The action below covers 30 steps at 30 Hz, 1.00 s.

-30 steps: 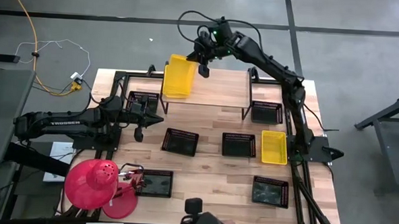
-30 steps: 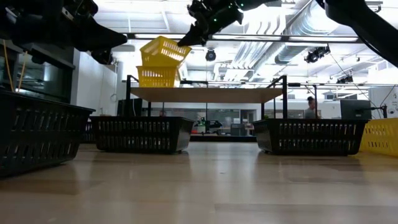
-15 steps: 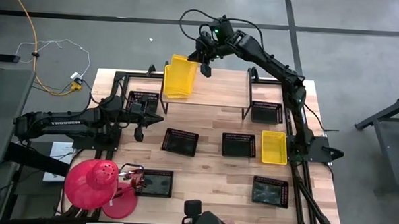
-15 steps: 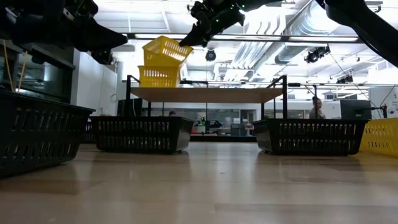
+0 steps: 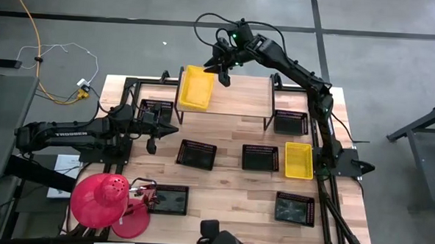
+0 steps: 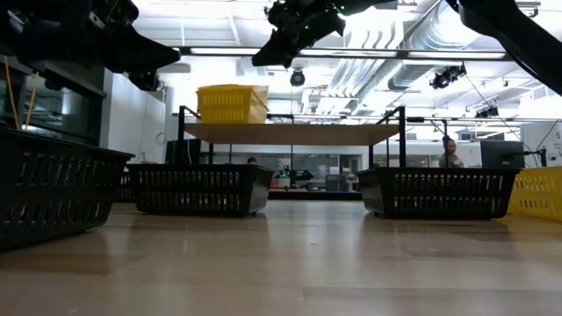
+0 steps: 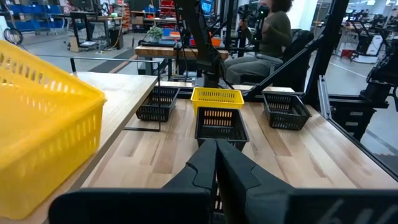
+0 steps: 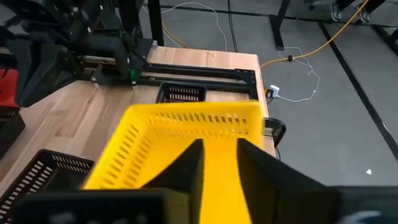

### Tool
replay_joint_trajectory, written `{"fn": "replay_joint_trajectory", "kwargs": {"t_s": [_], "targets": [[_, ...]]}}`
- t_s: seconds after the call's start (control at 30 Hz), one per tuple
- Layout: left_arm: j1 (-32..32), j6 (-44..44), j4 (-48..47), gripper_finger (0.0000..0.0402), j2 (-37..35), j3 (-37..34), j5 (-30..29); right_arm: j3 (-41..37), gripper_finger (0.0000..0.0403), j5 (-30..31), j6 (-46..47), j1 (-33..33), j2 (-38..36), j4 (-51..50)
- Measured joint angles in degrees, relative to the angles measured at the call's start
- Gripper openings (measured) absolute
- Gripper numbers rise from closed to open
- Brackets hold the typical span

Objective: Stack baskets on shelf by color
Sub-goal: Stack the bottom yellow bin on the yellow bin on the shelf

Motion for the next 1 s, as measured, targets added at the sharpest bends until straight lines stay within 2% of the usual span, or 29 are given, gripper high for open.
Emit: {"fn": "replay_joint_trajectory", "kwargs": {"t_s": [0.2,0.4,0.53,0.7,0.73,0.87,1.0], "targets": [[0.0,-0.01,0.0,0.0,0.0,0.0,-0.02,0.25,0.0156,1.01,-0.02,0.0,-0.01,0.14],[0.0,-0.01,0.0,0.0,0.0,0.0,-0.01,0.6,0.0166,2.71,-0.78,-0.17,-1.88,-2.09],[0.0,-0.01,-0.02,0.0,0.0,0.0,0.0,-1.39,0.0131,2.51,-1.48,0.18,-1.77,-3.43],[0.0,-0.01,-0.02,0.0,0.0,0.0,0.0,-8.89,0.002,2.83,-0.7,1.57,-1.55,9.06],[0.0,-0.01,-0.02,0.0,0.0,0.0,0.0,-10.26,0.0011,2.95,-0.3,1.74,-1.55,12.58],[0.0,0.03,-0.08,0.0,0.0,0.0,0.0,-14.48,0.0017,4.9,3.0,1.95,-1.55,23.31],[0.0,1.02,-0.11,0.0,0.0,0.0,0.0,-18.37,0.0005,10.56,3.12,2.12,-1.6,28.77]]}}
